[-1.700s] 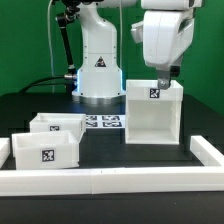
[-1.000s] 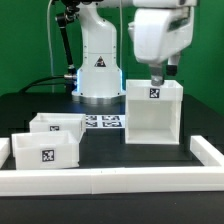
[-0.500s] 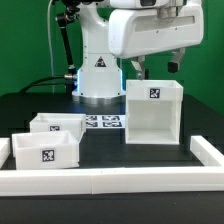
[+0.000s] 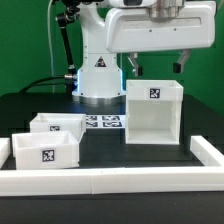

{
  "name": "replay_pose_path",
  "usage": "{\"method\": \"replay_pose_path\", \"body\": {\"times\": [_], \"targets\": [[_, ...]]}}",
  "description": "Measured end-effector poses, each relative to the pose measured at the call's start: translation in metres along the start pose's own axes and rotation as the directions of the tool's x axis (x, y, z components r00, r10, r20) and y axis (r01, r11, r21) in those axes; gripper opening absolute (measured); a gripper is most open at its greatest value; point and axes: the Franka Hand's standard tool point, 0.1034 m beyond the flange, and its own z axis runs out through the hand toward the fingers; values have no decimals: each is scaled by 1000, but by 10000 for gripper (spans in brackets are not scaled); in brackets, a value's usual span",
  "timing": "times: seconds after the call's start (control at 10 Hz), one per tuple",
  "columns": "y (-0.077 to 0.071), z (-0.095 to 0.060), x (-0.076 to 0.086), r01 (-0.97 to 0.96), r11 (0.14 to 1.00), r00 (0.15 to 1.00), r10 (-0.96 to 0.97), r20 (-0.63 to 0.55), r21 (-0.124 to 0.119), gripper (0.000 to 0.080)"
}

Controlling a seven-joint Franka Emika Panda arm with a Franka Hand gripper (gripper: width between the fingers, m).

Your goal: Assemble drawer

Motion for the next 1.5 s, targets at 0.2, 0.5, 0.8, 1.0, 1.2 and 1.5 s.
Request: {"method": "replay_pose_path", "body": {"times": [0.2, 0.5, 0.8, 1.0, 1.2, 1.5], "targets": [[-21, 8, -23, -53, 998, 998, 53, -16, -16, 650], [-40, 26, -39, -43, 999, 998, 43, -47, -13, 650], [-48, 44, -40, -48, 999, 997, 48, -59, 0, 650], [-48, 47, -41, -49, 999, 997, 49, -57, 1, 650], [-47, 48, -42, -48, 999, 997, 48, -57, 1, 506], [-47, 48, -42, -46, 999, 997, 46, -57, 1, 170]]}}
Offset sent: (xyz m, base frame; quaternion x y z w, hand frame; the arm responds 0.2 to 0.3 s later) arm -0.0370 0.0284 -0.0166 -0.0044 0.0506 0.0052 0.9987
